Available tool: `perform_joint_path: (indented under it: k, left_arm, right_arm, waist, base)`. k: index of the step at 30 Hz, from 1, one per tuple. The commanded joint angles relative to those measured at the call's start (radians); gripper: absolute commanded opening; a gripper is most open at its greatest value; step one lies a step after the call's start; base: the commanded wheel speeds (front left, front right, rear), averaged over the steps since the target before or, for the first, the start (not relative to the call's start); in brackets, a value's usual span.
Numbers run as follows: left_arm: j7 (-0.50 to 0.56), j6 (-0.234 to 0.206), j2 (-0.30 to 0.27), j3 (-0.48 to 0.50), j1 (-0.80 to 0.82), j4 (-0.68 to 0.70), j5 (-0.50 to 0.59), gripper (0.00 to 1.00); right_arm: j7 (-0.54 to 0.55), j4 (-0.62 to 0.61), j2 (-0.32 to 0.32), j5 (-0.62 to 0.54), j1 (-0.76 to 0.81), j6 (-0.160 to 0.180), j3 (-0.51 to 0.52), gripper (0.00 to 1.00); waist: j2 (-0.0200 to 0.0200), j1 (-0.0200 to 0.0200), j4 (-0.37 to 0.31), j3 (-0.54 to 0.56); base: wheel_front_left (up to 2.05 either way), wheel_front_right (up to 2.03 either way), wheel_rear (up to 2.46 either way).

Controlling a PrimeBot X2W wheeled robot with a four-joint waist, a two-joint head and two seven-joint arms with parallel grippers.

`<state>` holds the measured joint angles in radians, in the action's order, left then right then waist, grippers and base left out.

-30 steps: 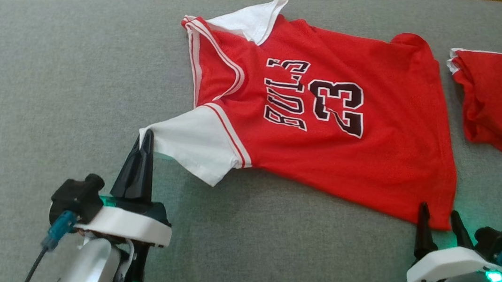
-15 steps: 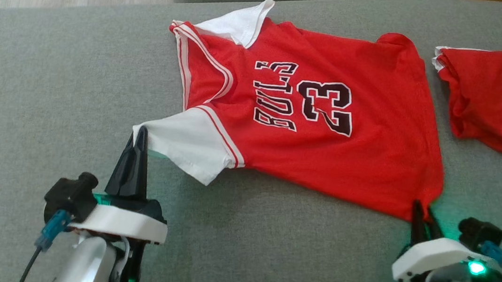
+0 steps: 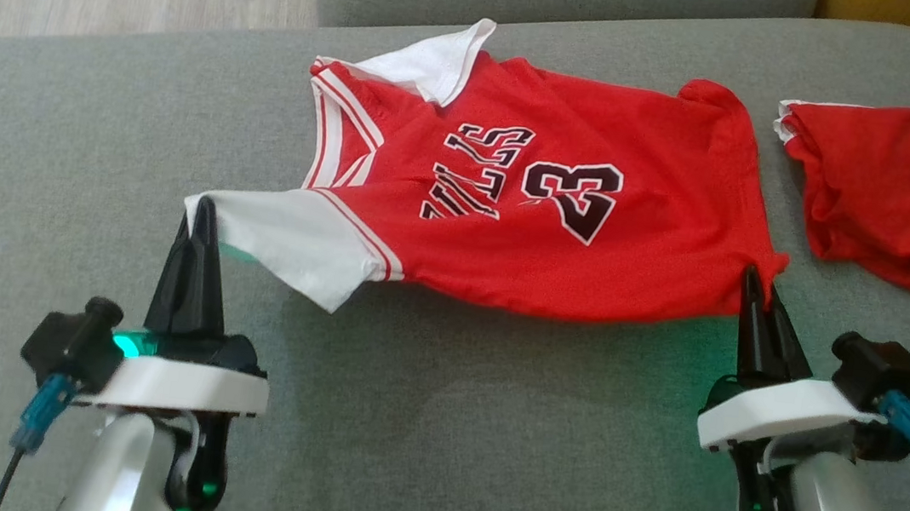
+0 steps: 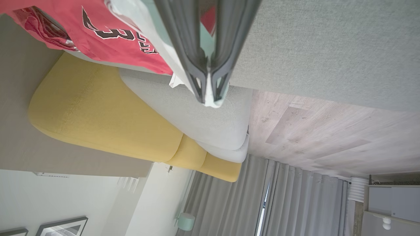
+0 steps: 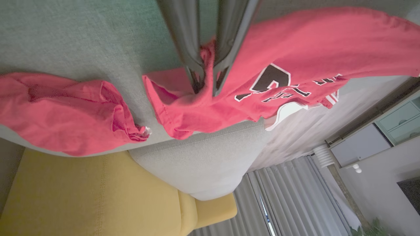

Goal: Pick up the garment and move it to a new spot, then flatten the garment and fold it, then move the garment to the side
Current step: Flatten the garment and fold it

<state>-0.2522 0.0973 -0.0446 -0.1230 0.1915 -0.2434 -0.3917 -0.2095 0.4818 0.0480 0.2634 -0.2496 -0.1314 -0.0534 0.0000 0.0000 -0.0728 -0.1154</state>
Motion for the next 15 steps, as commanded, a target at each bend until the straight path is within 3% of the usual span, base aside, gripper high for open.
perform_joint_path:
  k: [1,15]
  left_arm:
    - [-0.009,0.001,-0.006,0.044,-0.005,0.040,0.007,0.00]
    - [-0.010,0.012,-0.006,0.057,-0.013,0.032,-0.029,0.00]
  right_arm:
    - [0.001,-0.050,0.002,-0.002,0.008,0.001,-0.029,0.00]
    - [0.058,-0.203,0.002,-0.017,0.062,0.001,-0.027,0.00]
  waist:
    - [0.0000,0.0000,0.001,0.002]
    - [0.0000,0.0000,0.016,-0.065]
  base:
    - [0.00,0.00,0.00]
    - [0.00,0.00,0.00]
